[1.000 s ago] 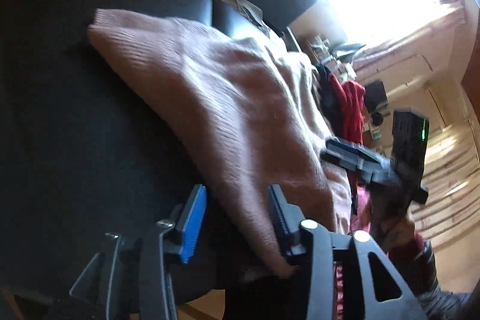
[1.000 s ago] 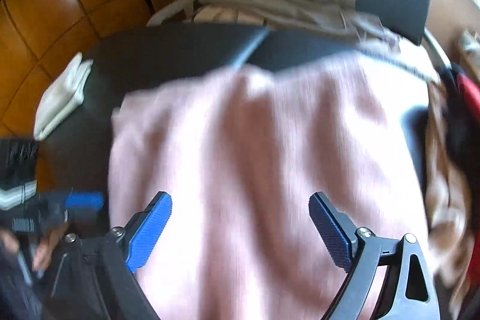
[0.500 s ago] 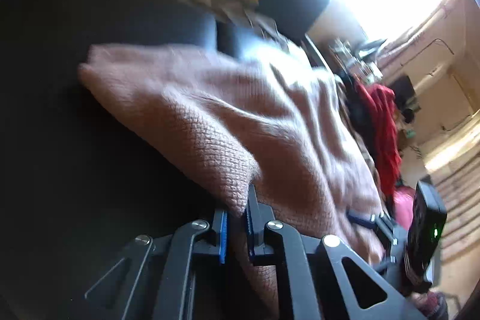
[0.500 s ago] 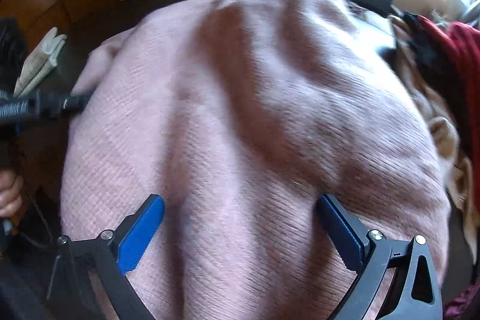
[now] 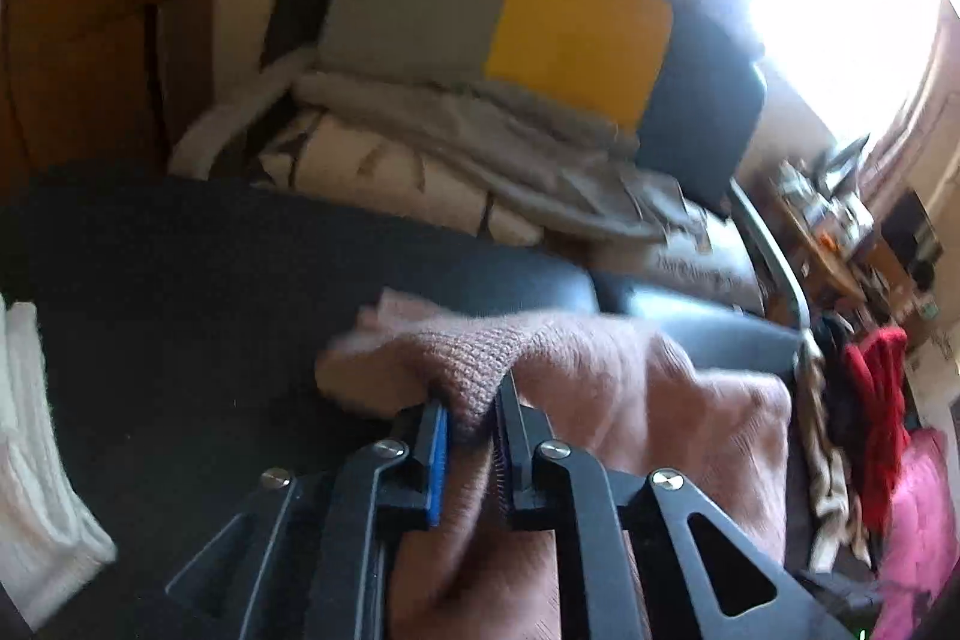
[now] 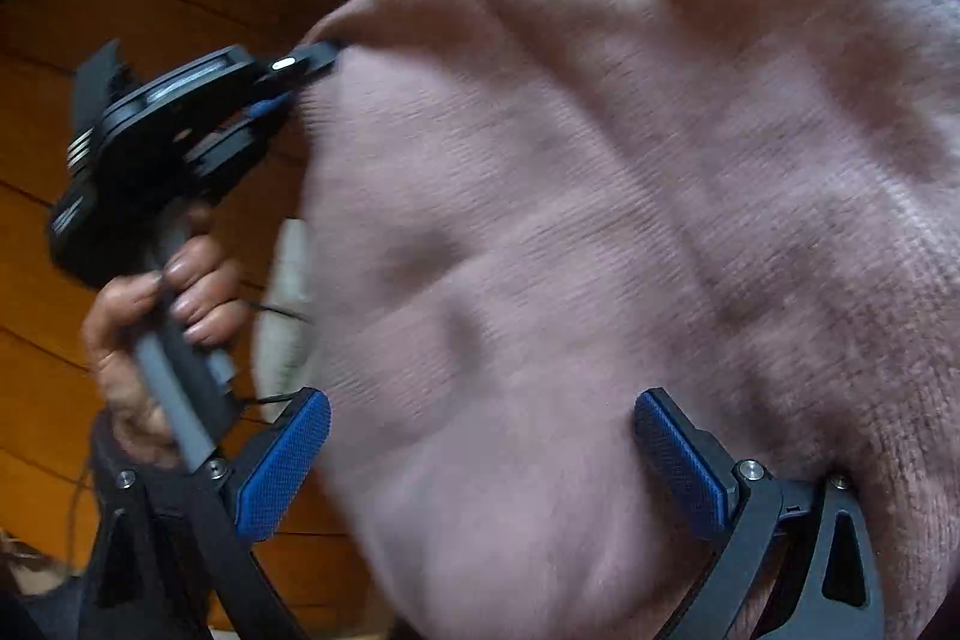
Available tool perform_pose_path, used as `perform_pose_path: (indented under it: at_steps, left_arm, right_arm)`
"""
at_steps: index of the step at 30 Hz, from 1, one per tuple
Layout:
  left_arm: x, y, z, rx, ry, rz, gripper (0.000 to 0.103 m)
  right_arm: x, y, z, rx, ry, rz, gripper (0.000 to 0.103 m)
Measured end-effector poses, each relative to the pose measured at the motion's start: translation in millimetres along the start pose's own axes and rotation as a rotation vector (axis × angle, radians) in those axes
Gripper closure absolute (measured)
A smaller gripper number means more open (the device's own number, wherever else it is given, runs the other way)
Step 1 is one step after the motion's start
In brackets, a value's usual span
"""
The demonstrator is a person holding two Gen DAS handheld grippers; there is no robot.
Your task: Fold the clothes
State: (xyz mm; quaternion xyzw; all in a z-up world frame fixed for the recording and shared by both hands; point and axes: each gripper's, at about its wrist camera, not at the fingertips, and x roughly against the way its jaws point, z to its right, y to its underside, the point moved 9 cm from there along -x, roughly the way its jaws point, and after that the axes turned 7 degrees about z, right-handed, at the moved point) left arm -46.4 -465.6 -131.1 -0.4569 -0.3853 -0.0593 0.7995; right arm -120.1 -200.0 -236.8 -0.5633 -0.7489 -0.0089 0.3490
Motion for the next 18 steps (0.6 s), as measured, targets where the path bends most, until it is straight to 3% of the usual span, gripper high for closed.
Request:
perform_pose_path:
  at_steps: [6,10,12,16,18]
  left_arm:
    - [44,59,-32,-0.119,-0.02,0.003,0.088]
    - [77,117,-45,-0.091,0.037,-0.017,0.088]
    - [92,152,-41,-0.076,0.097,-0.048,0.088]
    - [96,204,-28,-0.049,0.139,-0.095,0.088]
    - [95,220,-24,0.014,0.165,-0.122,0.088]
  right_arm:
    - [63,-10,21,0.057,0.133,0.153,0.001]
    - [109,-16,36,0.092,0.229,0.26,0.001]
    - [156,-17,65,0.07,0.343,0.35,0.001]
    - [209,6,114,-0.033,0.401,0.337,0.001]
    - [223,21,132,-0.077,0.453,0.325,0.001]
